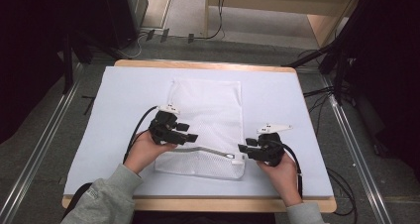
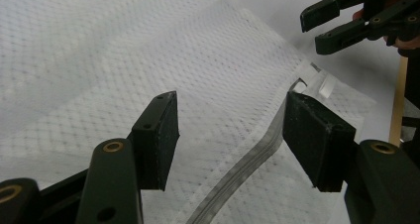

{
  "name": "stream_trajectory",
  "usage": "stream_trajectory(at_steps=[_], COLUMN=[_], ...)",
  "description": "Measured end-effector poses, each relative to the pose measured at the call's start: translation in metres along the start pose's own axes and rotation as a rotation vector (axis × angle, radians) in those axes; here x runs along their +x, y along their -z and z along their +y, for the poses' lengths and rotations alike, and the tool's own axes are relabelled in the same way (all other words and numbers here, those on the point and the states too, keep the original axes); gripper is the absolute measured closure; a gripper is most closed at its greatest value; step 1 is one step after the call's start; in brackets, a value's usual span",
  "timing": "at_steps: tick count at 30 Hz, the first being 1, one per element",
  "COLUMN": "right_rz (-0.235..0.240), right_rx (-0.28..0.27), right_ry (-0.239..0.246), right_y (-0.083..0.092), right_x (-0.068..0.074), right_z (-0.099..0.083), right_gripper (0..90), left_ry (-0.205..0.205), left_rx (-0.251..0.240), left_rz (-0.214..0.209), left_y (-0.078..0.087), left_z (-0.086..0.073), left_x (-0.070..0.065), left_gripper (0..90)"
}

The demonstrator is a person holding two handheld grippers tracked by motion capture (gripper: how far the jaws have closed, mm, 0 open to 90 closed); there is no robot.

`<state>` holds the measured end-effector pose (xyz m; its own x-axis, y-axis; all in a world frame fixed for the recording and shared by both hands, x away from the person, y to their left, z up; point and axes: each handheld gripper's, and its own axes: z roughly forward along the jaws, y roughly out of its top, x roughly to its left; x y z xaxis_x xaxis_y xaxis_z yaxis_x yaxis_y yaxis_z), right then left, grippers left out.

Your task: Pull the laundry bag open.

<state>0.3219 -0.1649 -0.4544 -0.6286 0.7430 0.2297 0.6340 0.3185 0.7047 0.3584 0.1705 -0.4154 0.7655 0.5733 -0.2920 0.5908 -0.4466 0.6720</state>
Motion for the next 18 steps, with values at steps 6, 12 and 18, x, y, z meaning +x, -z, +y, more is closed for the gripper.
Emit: stream_trajectory(at_steps=[6,12,18], right_rz=[-0.003,-0.011,-0.010], right_rx=[0.006,0.008,0.018], right_ry=[-0.002,0.007,0.002], right_y=[0.004,0.006,0.006], right_x=[0.008,0.016,0.019], right_z=[-0.009,-0.014,-0.016], right_gripper=[57.8,58.5,62.6], left_ry=[-0.023,-0.027,-0.041], left_rx=[0.010,0.011,0.029], left_rz=[-0.013,-0.033,-0.038], left_y=[-0.009,-0.016,-0.022], left_z=[0.000,-0.001,-0.003], left_x=[-0.009,-0.015,-0.022], left_gripper=[41.8,43.8,48.7])
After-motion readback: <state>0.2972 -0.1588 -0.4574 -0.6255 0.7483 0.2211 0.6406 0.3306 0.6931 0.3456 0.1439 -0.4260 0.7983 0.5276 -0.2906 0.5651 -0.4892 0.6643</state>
